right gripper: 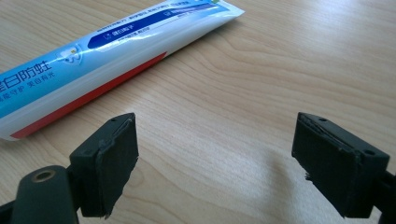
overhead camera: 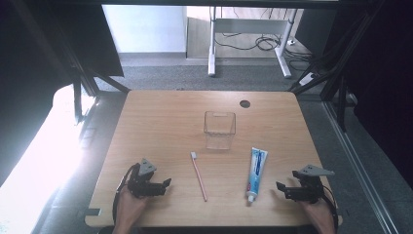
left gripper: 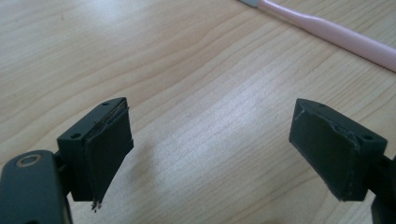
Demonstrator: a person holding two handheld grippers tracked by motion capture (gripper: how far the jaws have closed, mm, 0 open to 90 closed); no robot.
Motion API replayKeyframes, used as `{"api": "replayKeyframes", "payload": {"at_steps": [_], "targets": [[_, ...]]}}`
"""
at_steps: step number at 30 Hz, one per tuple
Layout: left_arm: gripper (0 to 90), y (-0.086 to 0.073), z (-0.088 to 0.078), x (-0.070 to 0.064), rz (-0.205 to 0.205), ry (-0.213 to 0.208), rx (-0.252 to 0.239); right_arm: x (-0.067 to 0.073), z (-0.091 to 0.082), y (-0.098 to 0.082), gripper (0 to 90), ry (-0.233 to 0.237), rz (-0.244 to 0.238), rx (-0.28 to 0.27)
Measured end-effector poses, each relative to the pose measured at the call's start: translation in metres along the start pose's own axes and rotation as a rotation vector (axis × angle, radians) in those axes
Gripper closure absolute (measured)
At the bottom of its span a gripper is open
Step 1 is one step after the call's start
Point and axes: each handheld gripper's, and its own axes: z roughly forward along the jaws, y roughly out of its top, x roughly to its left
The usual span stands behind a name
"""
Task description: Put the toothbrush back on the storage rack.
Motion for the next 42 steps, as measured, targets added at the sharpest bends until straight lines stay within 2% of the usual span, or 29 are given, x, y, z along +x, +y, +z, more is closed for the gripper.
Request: {"api": "replayKeyframes", "payload": {"at_steps": [2,5,6,13,20,22,31,36,39,42], "targets": [[13.3,0.0,0.0,0.0,-0.006,-0.002,0.007,0.001,0.001,0.001,14.6,-0.001,-0.015,0.0],[13.4,0.001,0.0,-0.001,-0.02,-0.026,0.019,0.002,0.002,0.001,14.5,-0.002,-0.021,-0.001],[13.4,0.002,0.0,-0.001,-0.01,-0.026,0.026,0.003,0.002,0.001,14.5,-0.001,-0.021,0.001],[13.2,0.004,0.002,-0.004,-0.014,-0.041,0.042,0.003,0.002,0.001,14.6,-0.003,-0.029,-0.001],[13.3,0.006,-0.001,-0.007,-0.004,-0.016,0.049,0.002,0.001,0.001,14.7,-0.008,-0.03,-0.004],[14.3,0.007,-0.003,-0.007,0.009,-0.016,0.047,0.002,0.001,0.001,14.7,-0.009,-0.032,-0.005],[32.7,0.009,-0.008,-0.009,0.02,-0.02,0.02,0.002,0.001,0.001,14.9,-0.014,-0.04,-0.01],[41.5,0.013,-0.009,-0.016,0.047,-0.049,0.013,0.002,0.0,0.002,15.0,-0.013,-0.044,-0.013],[48.1,0.016,-0.008,-0.019,0.045,-0.073,0.016,0.003,0.0,0.002,15.0,-0.011,-0.05,-0.013],[54.7,0.018,-0.008,-0.022,0.041,-0.078,0.022,0.002,0.0,0.002,15.0,-0.01,-0.05,-0.013]]}}
